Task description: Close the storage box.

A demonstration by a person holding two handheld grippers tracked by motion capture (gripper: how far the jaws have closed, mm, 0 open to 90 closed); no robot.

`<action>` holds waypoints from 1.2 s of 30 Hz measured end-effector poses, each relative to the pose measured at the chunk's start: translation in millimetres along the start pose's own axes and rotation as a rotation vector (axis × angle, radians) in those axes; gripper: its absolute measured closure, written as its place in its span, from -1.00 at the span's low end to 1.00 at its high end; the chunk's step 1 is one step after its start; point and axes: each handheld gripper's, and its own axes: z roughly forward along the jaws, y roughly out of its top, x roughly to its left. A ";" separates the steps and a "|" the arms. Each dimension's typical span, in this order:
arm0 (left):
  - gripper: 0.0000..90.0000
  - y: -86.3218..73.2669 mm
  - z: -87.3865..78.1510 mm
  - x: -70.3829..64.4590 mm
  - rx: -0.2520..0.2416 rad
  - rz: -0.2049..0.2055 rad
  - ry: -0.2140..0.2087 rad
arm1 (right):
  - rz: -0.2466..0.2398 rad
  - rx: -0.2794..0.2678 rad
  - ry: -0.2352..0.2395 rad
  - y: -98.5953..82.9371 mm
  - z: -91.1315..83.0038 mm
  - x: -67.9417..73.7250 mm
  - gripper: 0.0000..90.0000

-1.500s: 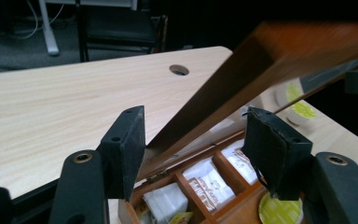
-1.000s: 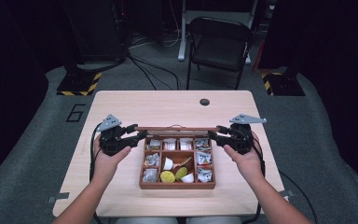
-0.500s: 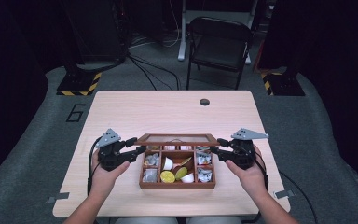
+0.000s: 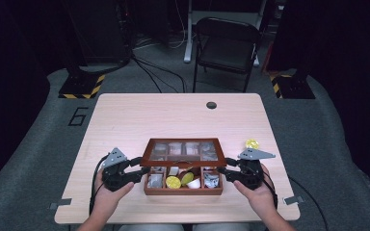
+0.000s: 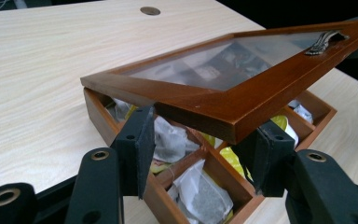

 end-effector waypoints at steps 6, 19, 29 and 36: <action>0.07 -8.4 0.9 -0.6 0.012 0.002 -0.005 | -0.013 0.000 -0.003 -8.9 -0.5 3.2 0.16; 0.07 -24.7 1.6 -2.6 0.044 -0.006 -0.010 | -0.036 0.021 0.004 -23.2 2.8 11.4 0.16; 0.06 -33.4 5.0 -3.0 0.048 -0.014 -0.001 | -0.063 0.034 -0.008 -30.3 7.6 13.6 0.13; 0.05 -36.1 4.1 -5.5 0.059 -0.003 0.008 | -0.076 0.049 -0.018 -32.8 9.3 14.4 0.11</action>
